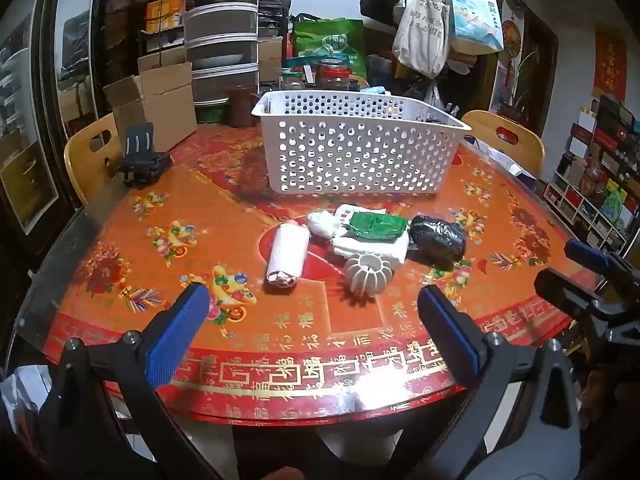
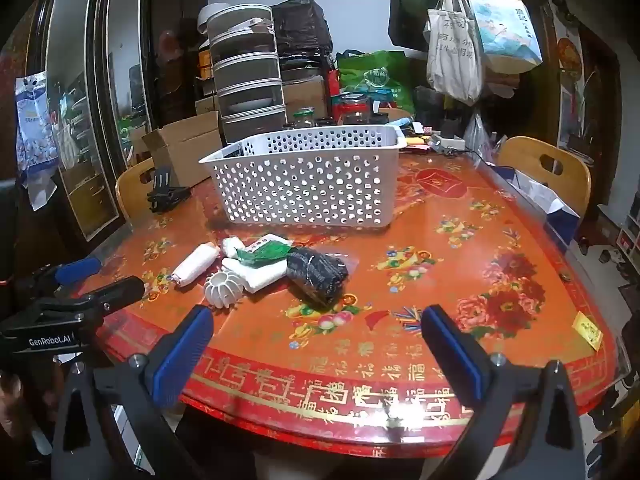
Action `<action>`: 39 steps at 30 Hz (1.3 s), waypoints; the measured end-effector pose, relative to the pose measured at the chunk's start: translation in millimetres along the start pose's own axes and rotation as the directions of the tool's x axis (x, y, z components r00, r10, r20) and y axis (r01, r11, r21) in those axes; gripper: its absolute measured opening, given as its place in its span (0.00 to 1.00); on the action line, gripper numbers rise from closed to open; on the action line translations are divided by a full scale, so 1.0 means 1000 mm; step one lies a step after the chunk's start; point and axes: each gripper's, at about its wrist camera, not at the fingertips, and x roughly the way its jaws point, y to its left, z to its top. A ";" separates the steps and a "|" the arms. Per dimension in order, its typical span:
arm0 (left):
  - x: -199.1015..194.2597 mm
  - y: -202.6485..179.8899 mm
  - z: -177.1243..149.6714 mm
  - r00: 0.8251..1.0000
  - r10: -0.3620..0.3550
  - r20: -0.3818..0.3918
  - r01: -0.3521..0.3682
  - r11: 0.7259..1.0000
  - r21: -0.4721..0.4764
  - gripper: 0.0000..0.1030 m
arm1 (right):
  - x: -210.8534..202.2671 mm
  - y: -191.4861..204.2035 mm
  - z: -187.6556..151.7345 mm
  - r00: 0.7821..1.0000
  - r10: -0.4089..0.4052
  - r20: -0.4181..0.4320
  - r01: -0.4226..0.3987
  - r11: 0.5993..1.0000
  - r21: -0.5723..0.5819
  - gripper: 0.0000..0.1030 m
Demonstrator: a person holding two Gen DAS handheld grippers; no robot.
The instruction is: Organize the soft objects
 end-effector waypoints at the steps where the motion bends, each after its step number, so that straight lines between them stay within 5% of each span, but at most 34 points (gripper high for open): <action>1: 0.000 -0.002 0.000 1.000 0.021 0.008 -0.022 0.999 0.026 1.00 | 0.000 0.000 -0.001 1.000 0.000 -0.002 0.000 1.000 -0.002 1.00; 39: -0.019 -0.002 0.003 0.998 0.015 0.058 -0.016 1.000 0.021 1.00 | -0.001 0.007 -0.004 1.000 0.005 -0.005 -0.005 1.000 -0.024 1.00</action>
